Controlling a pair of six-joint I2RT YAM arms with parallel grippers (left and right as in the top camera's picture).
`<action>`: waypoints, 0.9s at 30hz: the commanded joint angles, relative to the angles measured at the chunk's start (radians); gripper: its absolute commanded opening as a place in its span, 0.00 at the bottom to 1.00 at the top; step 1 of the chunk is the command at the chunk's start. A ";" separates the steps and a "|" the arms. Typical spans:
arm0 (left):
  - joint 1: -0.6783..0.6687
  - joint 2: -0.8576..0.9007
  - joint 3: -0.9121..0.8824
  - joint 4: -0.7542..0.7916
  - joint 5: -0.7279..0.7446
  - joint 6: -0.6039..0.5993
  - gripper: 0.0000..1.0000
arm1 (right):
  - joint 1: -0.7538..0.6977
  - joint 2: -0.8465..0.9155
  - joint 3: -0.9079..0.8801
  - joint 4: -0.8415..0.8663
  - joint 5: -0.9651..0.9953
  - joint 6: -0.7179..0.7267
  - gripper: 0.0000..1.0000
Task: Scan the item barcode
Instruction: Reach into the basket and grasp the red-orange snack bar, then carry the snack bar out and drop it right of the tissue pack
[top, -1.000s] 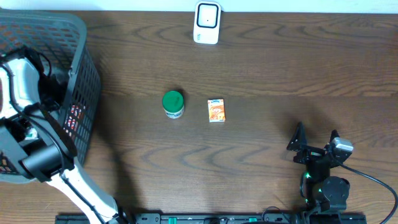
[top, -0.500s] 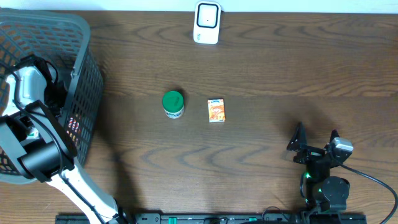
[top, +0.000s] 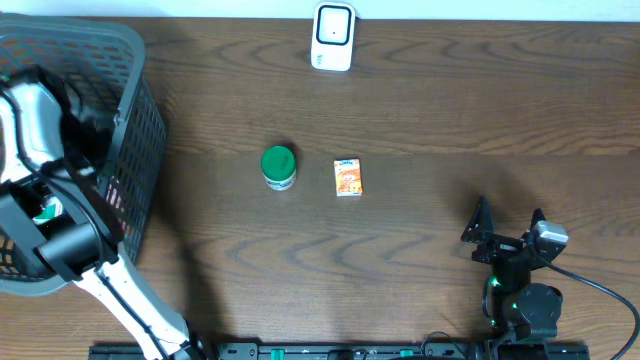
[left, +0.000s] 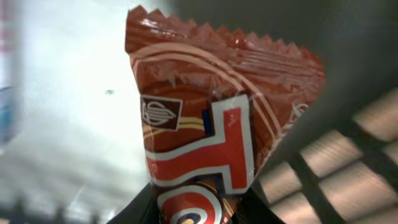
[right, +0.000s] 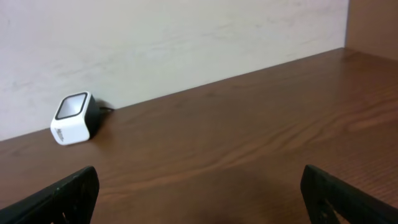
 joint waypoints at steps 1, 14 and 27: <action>-0.002 -0.063 0.210 -0.085 -0.008 -0.029 0.27 | 0.002 0.000 -0.001 -0.002 0.013 0.012 0.99; -0.086 -0.478 0.431 -0.219 0.546 -0.076 0.27 | 0.002 0.000 -0.001 -0.002 0.013 0.012 0.99; -0.779 -0.579 0.390 -0.080 0.541 -0.080 0.32 | 0.002 0.000 -0.002 -0.002 0.013 0.012 0.99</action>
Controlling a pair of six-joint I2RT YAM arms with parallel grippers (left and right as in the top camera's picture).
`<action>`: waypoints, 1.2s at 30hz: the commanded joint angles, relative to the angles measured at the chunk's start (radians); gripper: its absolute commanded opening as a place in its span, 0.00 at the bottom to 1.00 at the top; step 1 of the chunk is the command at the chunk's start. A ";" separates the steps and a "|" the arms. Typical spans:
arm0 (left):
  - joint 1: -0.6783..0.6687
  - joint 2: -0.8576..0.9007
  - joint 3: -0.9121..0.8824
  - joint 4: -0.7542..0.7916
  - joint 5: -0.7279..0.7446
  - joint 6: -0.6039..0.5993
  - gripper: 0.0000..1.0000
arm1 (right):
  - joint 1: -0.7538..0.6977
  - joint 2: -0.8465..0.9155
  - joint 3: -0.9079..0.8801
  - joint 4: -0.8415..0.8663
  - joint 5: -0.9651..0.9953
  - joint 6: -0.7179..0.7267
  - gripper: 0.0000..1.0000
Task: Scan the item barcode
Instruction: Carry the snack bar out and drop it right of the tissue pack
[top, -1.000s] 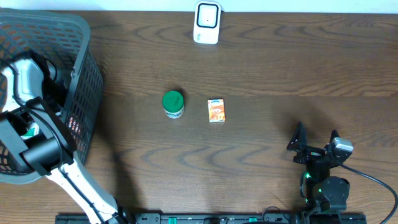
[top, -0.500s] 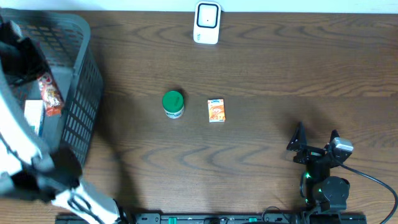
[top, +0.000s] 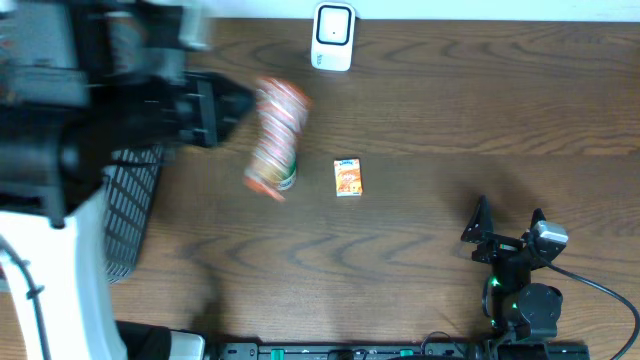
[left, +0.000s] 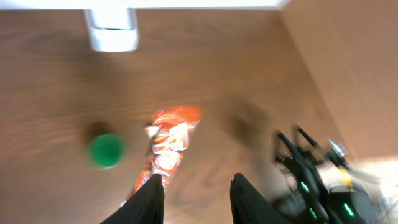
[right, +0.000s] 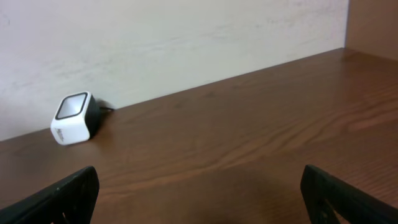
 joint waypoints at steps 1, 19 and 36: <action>-0.169 0.059 -0.047 0.032 0.020 -0.005 0.32 | 0.002 0.000 -0.001 -0.002 0.013 0.012 0.99; -0.488 0.514 -0.140 0.085 -0.320 -0.004 0.31 | 0.002 0.000 -0.002 -0.002 0.013 0.012 0.99; -0.488 0.534 -0.162 0.089 -0.259 0.000 0.32 | 0.002 0.000 -0.001 -0.002 0.013 0.012 0.99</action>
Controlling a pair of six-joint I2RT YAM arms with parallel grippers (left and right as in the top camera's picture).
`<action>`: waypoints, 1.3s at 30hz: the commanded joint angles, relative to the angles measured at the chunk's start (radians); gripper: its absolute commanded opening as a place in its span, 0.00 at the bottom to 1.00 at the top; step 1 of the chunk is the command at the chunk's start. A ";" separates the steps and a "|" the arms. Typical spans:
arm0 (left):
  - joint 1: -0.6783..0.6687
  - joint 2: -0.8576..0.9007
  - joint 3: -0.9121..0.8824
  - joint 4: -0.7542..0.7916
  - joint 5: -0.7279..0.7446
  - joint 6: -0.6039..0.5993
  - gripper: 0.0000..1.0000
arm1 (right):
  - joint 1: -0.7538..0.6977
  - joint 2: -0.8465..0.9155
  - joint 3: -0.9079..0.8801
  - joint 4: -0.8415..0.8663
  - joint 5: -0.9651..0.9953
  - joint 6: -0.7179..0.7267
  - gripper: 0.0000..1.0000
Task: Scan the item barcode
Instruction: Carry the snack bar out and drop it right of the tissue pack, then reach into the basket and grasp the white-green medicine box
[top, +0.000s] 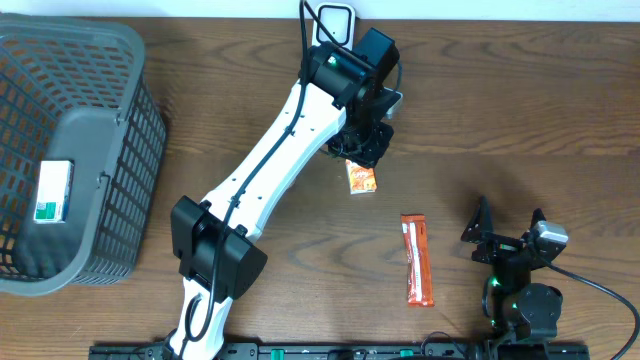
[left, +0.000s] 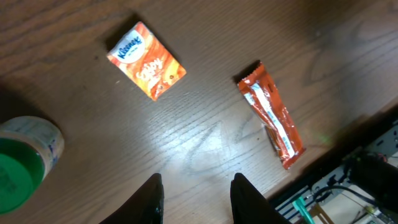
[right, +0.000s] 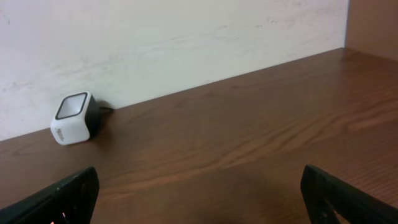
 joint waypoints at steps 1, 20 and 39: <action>0.003 -0.004 -0.009 0.001 0.020 0.009 0.32 | 0.002 0.000 -0.001 -0.002 0.013 0.012 0.99; 0.654 -0.610 0.031 0.235 -0.100 -0.092 0.07 | 0.002 0.000 -0.002 -0.002 0.013 0.012 0.99; 1.112 -0.441 -0.279 0.166 -0.388 -0.230 0.94 | 0.002 0.000 -0.001 -0.002 0.013 0.012 0.99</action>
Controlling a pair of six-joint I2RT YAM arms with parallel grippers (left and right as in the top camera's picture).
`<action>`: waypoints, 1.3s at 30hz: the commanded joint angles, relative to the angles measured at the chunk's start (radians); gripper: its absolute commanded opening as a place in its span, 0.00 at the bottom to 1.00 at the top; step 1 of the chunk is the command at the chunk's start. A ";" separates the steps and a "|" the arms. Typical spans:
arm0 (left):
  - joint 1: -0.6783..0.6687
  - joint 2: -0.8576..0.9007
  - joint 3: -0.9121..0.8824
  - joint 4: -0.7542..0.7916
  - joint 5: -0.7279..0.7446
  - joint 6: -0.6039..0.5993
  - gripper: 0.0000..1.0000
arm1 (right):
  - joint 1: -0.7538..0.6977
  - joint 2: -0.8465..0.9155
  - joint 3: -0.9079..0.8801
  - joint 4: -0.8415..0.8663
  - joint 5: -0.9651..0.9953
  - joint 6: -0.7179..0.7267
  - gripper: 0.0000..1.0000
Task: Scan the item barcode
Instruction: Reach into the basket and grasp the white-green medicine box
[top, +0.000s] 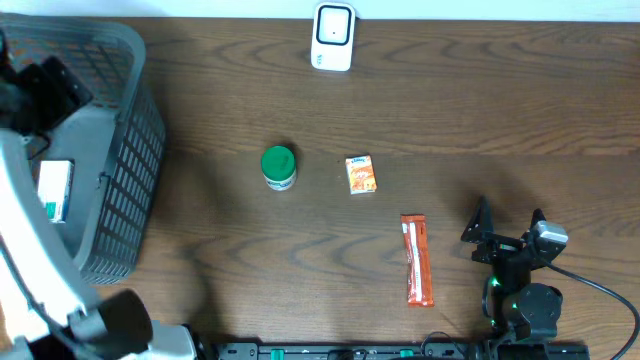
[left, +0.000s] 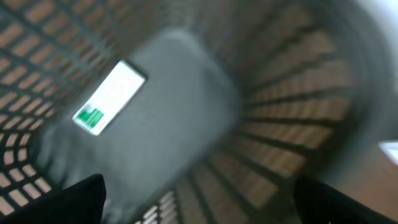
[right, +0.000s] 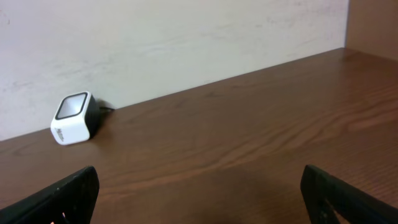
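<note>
A red-orange snack bar (top: 417, 259) lies flat on the table at front right. The white barcode scanner (top: 333, 36) stands at the back edge and also shows as the scanner (right: 73, 118) in the right wrist view. My left gripper (left: 199, 208) is open and empty over the grey basket (top: 140, 150), above a white box with a green label (left: 109, 98). That box (top: 52, 190) lies on the basket floor. My right gripper (top: 508, 222) rests open at the front right, just right of the bar.
A green-lidded jar (top: 279, 166) and a small orange tissue pack (top: 361, 173) stand in the middle of the table. The basket takes up the left end. A pale wall (right: 186, 37) runs behind the scanner.
My left arm has moved from over the tissue pack in mid-table to above the basket at the left. Its jaws, then close together, are now wide open. The snack bar lies unmoved.
My left gripper was first inside the basket, shut on the snack bar. It then held the bar over the table near the green jar. Later the bar lay at front right, the gripper empty above the tissue pack, which sat slightly further right. Now the gripper is over the basket.
</note>
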 joint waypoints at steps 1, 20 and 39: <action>0.031 0.039 -0.107 0.056 -0.143 -0.030 0.93 | 0.002 0.000 -0.001 -0.002 0.013 0.012 0.99; 0.185 0.069 -0.661 0.591 -0.214 0.454 0.93 | 0.004 0.000 -0.001 -0.002 0.013 0.012 0.99; 0.258 0.362 -0.675 0.768 -0.203 0.549 0.95 | 0.004 0.000 -0.002 -0.002 0.013 0.012 0.99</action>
